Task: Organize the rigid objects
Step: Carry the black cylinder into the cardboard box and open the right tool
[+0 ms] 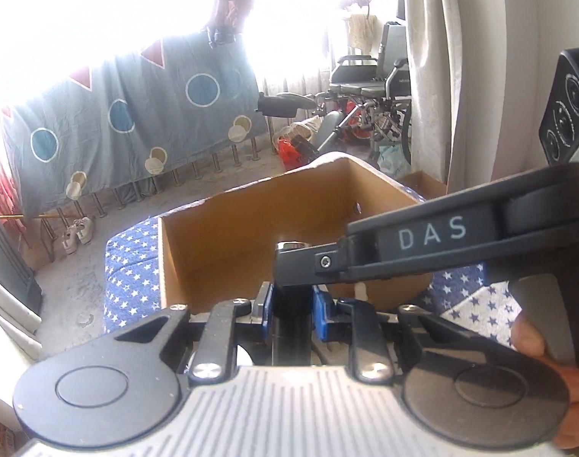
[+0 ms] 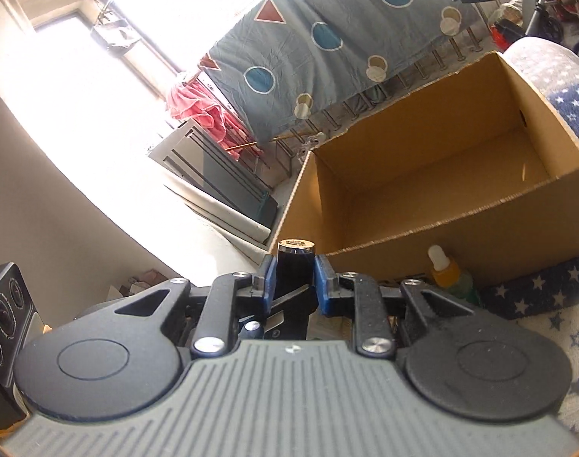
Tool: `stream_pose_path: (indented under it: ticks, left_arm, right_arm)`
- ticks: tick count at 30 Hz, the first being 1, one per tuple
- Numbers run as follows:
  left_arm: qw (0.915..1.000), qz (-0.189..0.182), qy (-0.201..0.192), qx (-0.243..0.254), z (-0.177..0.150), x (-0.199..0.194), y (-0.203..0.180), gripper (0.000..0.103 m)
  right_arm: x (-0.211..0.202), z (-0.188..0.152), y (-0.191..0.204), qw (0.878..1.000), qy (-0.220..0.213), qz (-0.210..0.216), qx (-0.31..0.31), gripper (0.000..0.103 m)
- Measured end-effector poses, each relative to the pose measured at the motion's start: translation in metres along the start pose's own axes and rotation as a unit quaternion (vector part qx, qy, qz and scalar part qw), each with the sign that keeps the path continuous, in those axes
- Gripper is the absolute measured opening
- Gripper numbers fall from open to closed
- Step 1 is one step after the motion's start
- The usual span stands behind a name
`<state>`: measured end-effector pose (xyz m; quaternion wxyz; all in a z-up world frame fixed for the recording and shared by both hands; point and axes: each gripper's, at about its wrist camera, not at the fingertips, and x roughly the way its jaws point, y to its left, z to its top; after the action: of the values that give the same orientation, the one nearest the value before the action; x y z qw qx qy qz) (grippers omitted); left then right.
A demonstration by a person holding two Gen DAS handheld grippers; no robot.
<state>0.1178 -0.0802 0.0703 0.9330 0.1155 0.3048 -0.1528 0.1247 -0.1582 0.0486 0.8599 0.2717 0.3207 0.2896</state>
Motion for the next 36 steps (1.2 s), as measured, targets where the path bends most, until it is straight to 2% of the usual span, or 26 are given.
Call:
stream_pose_path:
  ticks: [5,8,11,14,17,21,25,28,32,36]
  left_arm:
    - [0.9995,0.017,0.013,-0.021,0.039,0.023,0.035,0.022]
    - [0.9976,0.017,0.052,-0.042,0.053,0.059,0.059,0.022]
    - [0.9928,0.008,0.102,-0.062,0.056,0.098,0.075,0.022]
    - [0.9868,0.007,0.145,-0.072,0.049,0.13,0.086,0.022]
    - [0.9813,0.017,0.177,-0.073,0.037,0.156,0.091,0.023]
    - [0.981,0.023,0.175,-0.08,0.032,0.155,0.099,0.025]
    - [0.983,0.019,0.159,-0.09,0.036,0.132,0.101,0.03]
    - [0.9851,0.02,0.14,-0.098,0.038,0.105,0.102,0.035]
    - [0.9886,0.015,0.106,-0.105,0.035,0.06,0.102,0.045]
    - [0.9911,0.012,0.087,-0.1,0.018,0.007,0.095,0.05]
  right_arm:
    - [0.036,0.062,0.009,0.999,0.033,0.025,-0.003,0.021]
    - [0.078,0.094,0.001,0.997,0.077,0.015,0.013,0.021]
    - [0.128,0.116,-0.014,0.99,0.133,-0.013,0.036,0.023]
    - [0.17,0.122,-0.038,0.981,0.18,-0.04,0.062,0.023]
    - [0.211,0.112,-0.066,0.971,0.216,-0.054,0.09,0.023]
    - [0.242,0.109,-0.085,0.966,0.226,-0.07,0.105,0.027]
    - [0.222,0.117,-0.087,0.972,0.201,-0.058,0.111,0.028]
    - [0.189,0.122,-0.08,0.978,0.177,-0.046,0.1,0.029]
    - [0.121,0.12,-0.069,0.987,0.136,-0.029,0.081,0.029]
    - [0.044,0.102,-0.056,0.994,0.096,-0.016,0.058,0.032]
